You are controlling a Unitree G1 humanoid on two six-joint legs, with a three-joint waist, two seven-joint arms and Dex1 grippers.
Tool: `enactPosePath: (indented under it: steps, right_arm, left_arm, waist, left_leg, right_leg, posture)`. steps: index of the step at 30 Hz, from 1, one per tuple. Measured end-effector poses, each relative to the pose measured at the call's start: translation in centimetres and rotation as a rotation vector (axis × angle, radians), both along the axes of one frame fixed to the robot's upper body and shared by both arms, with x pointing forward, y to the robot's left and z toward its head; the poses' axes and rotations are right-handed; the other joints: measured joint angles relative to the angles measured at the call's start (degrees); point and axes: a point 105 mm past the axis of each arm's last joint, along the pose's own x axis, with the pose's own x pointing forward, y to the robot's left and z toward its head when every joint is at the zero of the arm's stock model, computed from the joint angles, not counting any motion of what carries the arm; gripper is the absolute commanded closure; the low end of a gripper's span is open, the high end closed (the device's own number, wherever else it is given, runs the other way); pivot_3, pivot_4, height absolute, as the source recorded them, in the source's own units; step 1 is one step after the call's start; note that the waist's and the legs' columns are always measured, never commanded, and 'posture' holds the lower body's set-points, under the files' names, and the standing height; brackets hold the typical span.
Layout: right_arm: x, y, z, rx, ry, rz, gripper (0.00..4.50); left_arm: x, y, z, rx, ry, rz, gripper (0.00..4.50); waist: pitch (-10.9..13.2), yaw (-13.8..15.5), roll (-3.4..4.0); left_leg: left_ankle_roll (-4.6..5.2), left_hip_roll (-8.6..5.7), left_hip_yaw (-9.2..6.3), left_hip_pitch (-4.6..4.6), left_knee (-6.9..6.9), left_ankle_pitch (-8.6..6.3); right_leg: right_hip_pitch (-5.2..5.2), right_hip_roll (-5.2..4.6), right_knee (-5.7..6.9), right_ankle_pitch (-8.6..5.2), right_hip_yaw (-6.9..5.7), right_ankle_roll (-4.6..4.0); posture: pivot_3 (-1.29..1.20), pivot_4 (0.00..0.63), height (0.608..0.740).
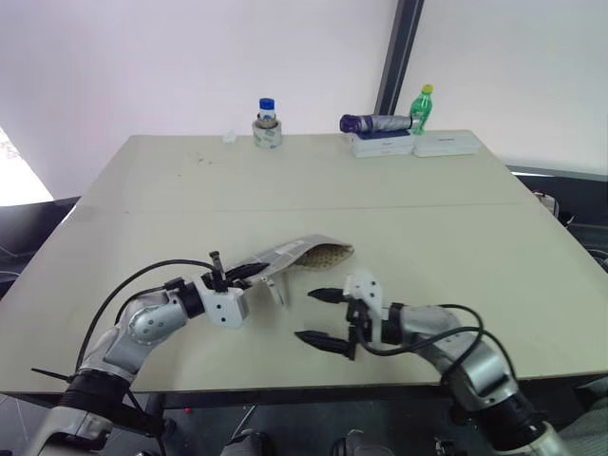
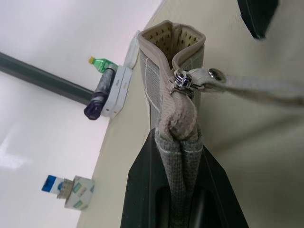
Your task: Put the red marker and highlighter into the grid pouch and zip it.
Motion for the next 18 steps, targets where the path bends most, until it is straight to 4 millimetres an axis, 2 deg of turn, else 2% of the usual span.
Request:
enactPosePath:
  steps: [4, 10, 12, 14, 18]
  right_arm:
    - [1.4, 1.8, 0.0, 0.023, 0.005, -0.022, 0.08]
    - [2.1, 4.5, 1.8, 0.109, -0.005, -0.011, 0.08]
    - [2.2, 4.8, 1.7, 0.115, 0.002, -0.011, 0.61]
    - [2.3, 4.8, 1.4, 0.120, 0.019, -0.020, 1.37]
    - [2.3, 4.9, 1.4, 0.125, 0.027, -0.019, 3.58]
  left_arm:
    - [0.1, 0.1, 0.2, 0.011, -0.008, 0.001, 4.50]
    - [0.1, 0.1, 0.0, 0.012, 0.001, 0.001, 4.50]
    - [0.1, 0.1, -0.1, 0.011, 0.003, 0.001, 4.50]
    - [0.1, 0.0, -0.1, 0.003, 0.004, 0.002, 4.50]
    - [0.1, -0.1, -0.3, 0.000, 0.003, 0.004, 4.50]
  waist:
    - [0.0, 0.1, 0.00]
    - [0.0, 0.2, -0.01]
    - [0.0, 0.2, -0.01]
    - [0.0, 0.1, -0.01]
    - [0.0, 0.0, -0.01]
  left_leg:
    - [0.01, -0.01, 0.04, 0.00, 0.00, 0.00]
    - [0.00, -0.01, 0.04, -0.01, 0.01, 0.00]
    - [0.00, -0.02, 0.04, -0.01, 0.01, 0.00]
    - [0.00, -0.02, 0.04, -0.01, 0.01, 0.00]
    - [0.00, -0.01, 0.03, -0.01, -0.01, 0.00]
  right_leg:
    - [0.00, 0.01, 0.00, 0.00, 0.00, 0.00]
    - [0.01, 0.00, 0.00, 0.00, -0.01, 0.01]
    - [0.01, 0.00, 0.00, 0.00, 0.00, 0.01]
    - [0.01, 0.00, 0.00, 0.00, 0.00, 0.01]
    - [0.00, 0.01, 0.00, 0.00, 0.00, 0.01]
  posture:
    - [0.00, 0.150, 0.738]
    - [0.00, 0.150, 0.738]
    - [0.00, 0.150, 0.738]
    - [0.00, 0.150, 0.738]
    - [0.00, 0.150, 0.738]
